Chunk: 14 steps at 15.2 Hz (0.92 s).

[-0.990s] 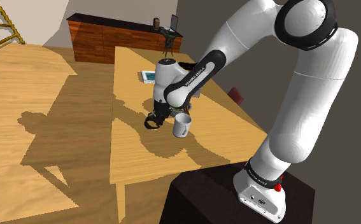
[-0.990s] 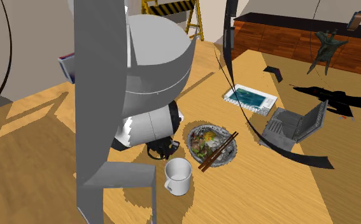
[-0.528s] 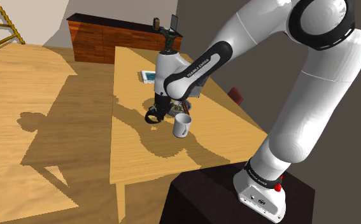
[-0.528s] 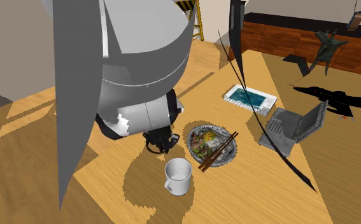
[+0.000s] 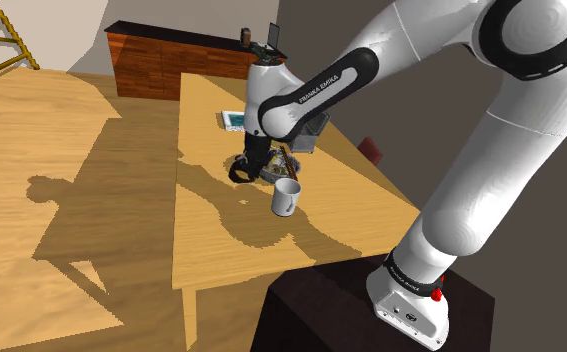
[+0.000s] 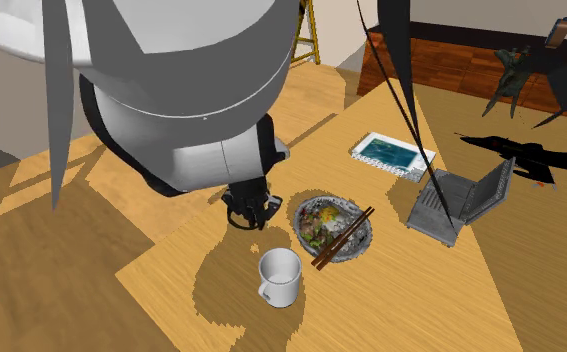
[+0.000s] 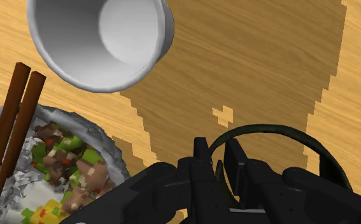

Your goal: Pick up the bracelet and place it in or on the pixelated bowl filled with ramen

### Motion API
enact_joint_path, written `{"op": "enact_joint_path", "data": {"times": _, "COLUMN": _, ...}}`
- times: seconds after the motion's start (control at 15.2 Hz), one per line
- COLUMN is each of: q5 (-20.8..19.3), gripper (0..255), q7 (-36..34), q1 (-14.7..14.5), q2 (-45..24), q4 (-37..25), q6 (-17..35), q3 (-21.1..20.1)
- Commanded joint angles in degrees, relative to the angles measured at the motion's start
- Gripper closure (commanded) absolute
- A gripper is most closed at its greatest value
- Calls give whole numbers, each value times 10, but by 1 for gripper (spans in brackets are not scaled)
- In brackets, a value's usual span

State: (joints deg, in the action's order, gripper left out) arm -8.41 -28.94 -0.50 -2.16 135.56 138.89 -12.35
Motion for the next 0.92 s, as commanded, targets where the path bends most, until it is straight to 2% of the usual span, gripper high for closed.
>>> {"op": "enact_joint_path", "data": {"times": 0.0, "q5": 6, "gripper": 255, "q7": 5, "q1": 0, "q2": 10, "q4": -5, "q6": -15, "q3": -1}}
{"op": "enact_joint_path", "data": {"times": 0.73, "q5": 29, "gripper": 255, "q7": 27, "q1": -1, "q2": 61, "q4": -35, "q6": -93, "q3": -1}}
{"op": "enact_joint_path", "data": {"times": 0.86, "q5": 29, "gripper": 255, "q7": 56, "q1": 13, "q2": 61, "q4": -32, "q6": -88, "q3": 15}}
